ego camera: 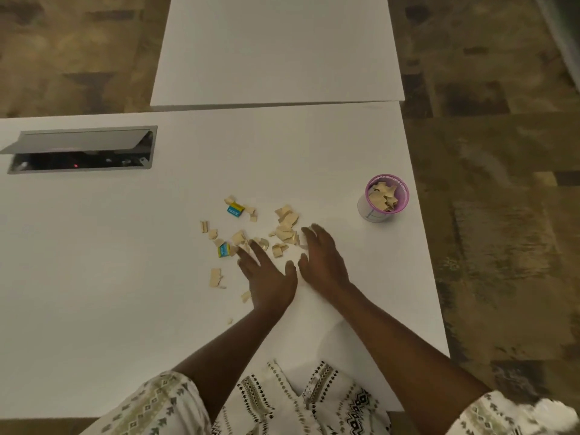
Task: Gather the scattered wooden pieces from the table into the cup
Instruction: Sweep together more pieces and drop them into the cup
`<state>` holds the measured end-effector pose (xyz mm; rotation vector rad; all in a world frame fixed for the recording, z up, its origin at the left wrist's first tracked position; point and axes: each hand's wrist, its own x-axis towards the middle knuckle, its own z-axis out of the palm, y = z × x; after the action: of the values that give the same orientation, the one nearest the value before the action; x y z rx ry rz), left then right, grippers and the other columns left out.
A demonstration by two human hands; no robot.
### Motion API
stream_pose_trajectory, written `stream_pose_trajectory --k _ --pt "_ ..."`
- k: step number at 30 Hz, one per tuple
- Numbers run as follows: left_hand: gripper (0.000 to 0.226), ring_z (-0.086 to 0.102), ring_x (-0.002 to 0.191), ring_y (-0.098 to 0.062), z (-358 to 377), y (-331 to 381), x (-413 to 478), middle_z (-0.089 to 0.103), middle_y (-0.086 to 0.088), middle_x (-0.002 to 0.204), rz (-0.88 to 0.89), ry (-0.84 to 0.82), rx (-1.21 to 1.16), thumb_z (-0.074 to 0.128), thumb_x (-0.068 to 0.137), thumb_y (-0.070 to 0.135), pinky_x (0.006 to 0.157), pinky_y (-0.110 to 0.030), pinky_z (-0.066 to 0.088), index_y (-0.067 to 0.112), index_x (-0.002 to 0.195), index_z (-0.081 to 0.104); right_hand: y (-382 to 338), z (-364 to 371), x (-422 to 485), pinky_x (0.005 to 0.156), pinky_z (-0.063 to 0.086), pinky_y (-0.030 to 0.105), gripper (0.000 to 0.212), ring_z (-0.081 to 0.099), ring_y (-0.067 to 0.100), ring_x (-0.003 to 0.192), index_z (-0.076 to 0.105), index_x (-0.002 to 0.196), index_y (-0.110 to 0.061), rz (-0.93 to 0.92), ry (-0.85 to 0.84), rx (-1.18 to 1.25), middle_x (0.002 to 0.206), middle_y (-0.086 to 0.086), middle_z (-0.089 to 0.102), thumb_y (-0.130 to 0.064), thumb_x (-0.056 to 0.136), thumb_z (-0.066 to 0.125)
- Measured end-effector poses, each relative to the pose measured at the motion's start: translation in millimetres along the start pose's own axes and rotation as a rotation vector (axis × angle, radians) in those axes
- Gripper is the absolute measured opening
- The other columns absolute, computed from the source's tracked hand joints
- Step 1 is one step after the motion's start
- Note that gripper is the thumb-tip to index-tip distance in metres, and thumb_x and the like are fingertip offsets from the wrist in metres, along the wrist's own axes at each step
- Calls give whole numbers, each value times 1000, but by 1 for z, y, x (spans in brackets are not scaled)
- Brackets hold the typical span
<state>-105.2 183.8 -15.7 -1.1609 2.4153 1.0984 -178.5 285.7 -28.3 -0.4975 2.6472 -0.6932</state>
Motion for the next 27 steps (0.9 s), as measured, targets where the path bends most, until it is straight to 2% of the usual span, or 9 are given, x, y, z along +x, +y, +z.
stream_pose_trajectory --k 2,6,9,14,17,20,22,25,27 --pt "99 -9 152 -38 -18 -11 14 -19 -18 164 33 78 112 55 92 47 121 -54 12 13 157 -12 0 -8 20 113 36 44 69 16 29 150 32 151 -14 -32 -9 -3 162 10 21 -15 87 59" --pt "103 -7 152 -39 -48 -46 33 -21 -14 164 -199 127 181 57 88 51 118 -65 13 19 156 -12 0 -12 58 115 27 49 87 0 34 152 11 157 -23 -97 -212 -105 166 7 -2 -30 87 61" --pt "102 -1 152 -39 -55 -71 31 -11 -17 165 -304 74 149 60 85 58 115 -65 22 15 157 1 -7 -4 73 119 17 56 97 -3 41 150 2 157 -27 -154 -375 -239 165 8 -6 -48 85 63" --pt "104 24 142 -42 -38 -79 7 18 -21 158 -100 66 289 60 75 74 106 -54 41 10 150 25 -21 17 59 116 24 58 104 5 47 147 9 157 -24 -279 -376 -416 164 13 4 -64 78 64" --pt "97 33 134 -40 -28 -74 0 27 -21 152 66 44 391 66 76 65 100 -49 48 11 148 31 -26 28 39 110 35 52 85 18 46 145 23 155 -21 -326 -337 -460 162 15 16 -48 86 65" --pt "77 43 121 -37 -21 -72 -1 38 -18 140 197 10 416 73 80 42 89 -45 53 11 142 39 -25 40 20 81 54 46 54 47 45 127 51 139 -16 -396 -229 -433 147 17 44 -23 88 66" --pt "58 48 111 -36 -20 -71 -1 44 -17 129 268 -2 434 72 83 27 78 -43 56 10 132 47 -20 44 11 62 53 38 34 55 37 112 61 123 -14 -442 -167 -407 134 15 54 -14 88 61" --pt "30 50 97 -32 -22 -70 2 49 -15 113 359 -6 428 61 87 10 61 -39 51 8 116 54 -14 41 3 56 48 37 23 54 32 102 63 111 -12 -449 -113 -340 118 12 57 -10 90 55" --pt "18 49 92 -29 -25 -70 7 50 -12 105 378 10 422 54 91 8 59 -34 43 10 109 54 -8 40 2 53 48 36 22 55 30 93 64 107 -13 -392 -58 -290 105 10 58 -6 87 58"
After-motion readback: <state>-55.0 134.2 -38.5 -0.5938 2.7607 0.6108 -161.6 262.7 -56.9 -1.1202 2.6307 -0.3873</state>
